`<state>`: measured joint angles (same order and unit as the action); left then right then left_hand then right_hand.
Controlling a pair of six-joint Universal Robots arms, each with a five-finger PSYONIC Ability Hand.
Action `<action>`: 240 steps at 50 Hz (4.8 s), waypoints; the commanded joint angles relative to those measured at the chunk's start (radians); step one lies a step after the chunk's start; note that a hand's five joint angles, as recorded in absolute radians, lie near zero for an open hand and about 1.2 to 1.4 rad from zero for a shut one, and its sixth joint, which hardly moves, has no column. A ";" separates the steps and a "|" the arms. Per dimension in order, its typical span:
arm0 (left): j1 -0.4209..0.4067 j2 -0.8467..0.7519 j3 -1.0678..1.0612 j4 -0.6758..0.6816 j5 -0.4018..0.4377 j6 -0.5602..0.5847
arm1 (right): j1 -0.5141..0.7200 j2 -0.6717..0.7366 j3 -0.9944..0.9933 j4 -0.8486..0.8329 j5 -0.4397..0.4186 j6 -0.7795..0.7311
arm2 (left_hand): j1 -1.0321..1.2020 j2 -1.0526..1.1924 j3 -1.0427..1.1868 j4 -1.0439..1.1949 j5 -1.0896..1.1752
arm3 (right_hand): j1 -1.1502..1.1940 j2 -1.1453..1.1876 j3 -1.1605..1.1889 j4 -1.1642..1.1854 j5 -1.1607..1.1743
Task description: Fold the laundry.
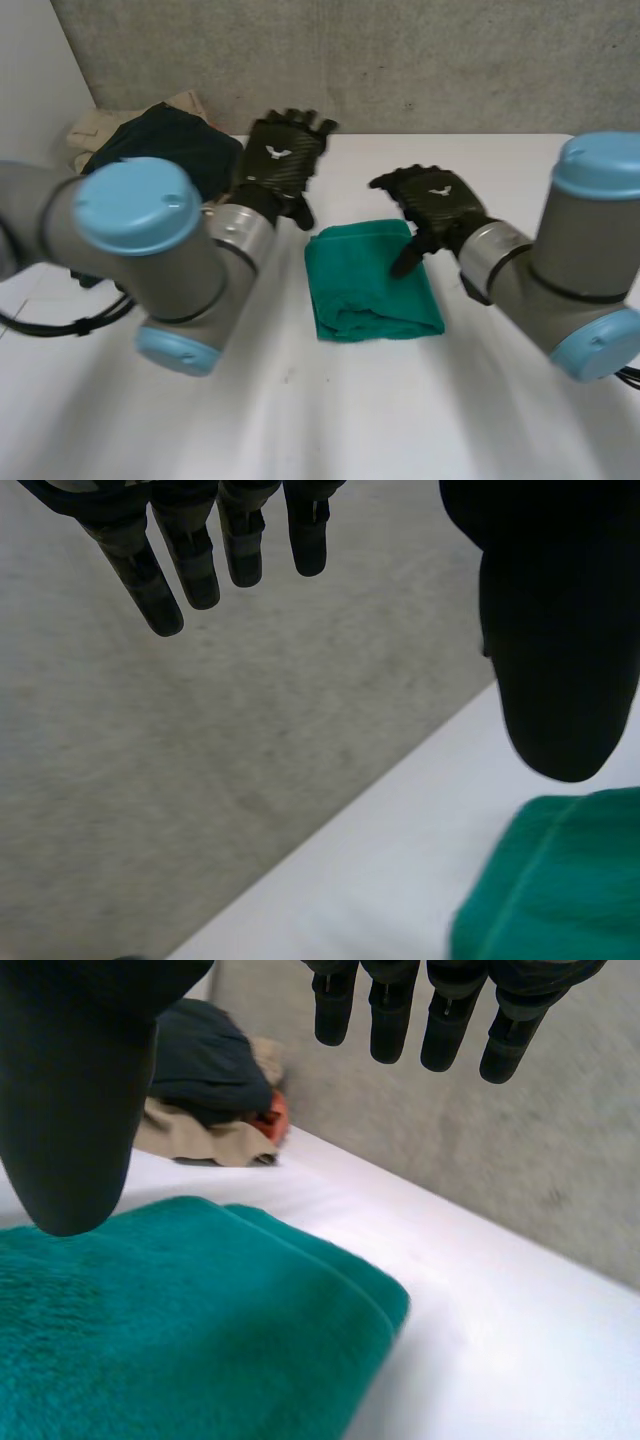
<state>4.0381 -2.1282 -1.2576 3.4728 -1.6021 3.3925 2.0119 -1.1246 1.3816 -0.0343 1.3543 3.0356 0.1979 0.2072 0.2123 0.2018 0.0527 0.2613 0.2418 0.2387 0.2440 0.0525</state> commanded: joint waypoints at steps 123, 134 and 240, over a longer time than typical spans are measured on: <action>0.042 0.039 0.237 -0.394 0.311 -0.145 | -0.576 0.505 -0.638 -0.013 0.178 -0.256 | 0.013 0.003 -0.002 0.009 -0.017 | -0.087 -0.067 -0.064 -0.069 -0.052; 0.310 0.080 0.242 -0.287 0.048 -0.124 | -0.395 0.044 0.086 -0.417 -0.041 -0.516 | 0.007 -0.003 -0.008 0.003 -0.023 | -0.087 -0.067 -0.064 -0.069 -0.052; -0.281 -0.094 -0.209 -0.143 0.019 -0.108 | -0.478 -0.061 0.286 0.415 -0.359 -0.894 | 0.609 0.600 0.595 0.605 0.580 | 0.017 0.037 0.040 0.034 0.051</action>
<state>3.7821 -2.1532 -1.5294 3.3367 -1.6013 3.3093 1.5270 -1.2224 1.6489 0.4278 0.9958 2.1308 0.3961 0.3885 0.3814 0.3825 0.2107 0.2256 0.2097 0.2105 0.2120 0.0482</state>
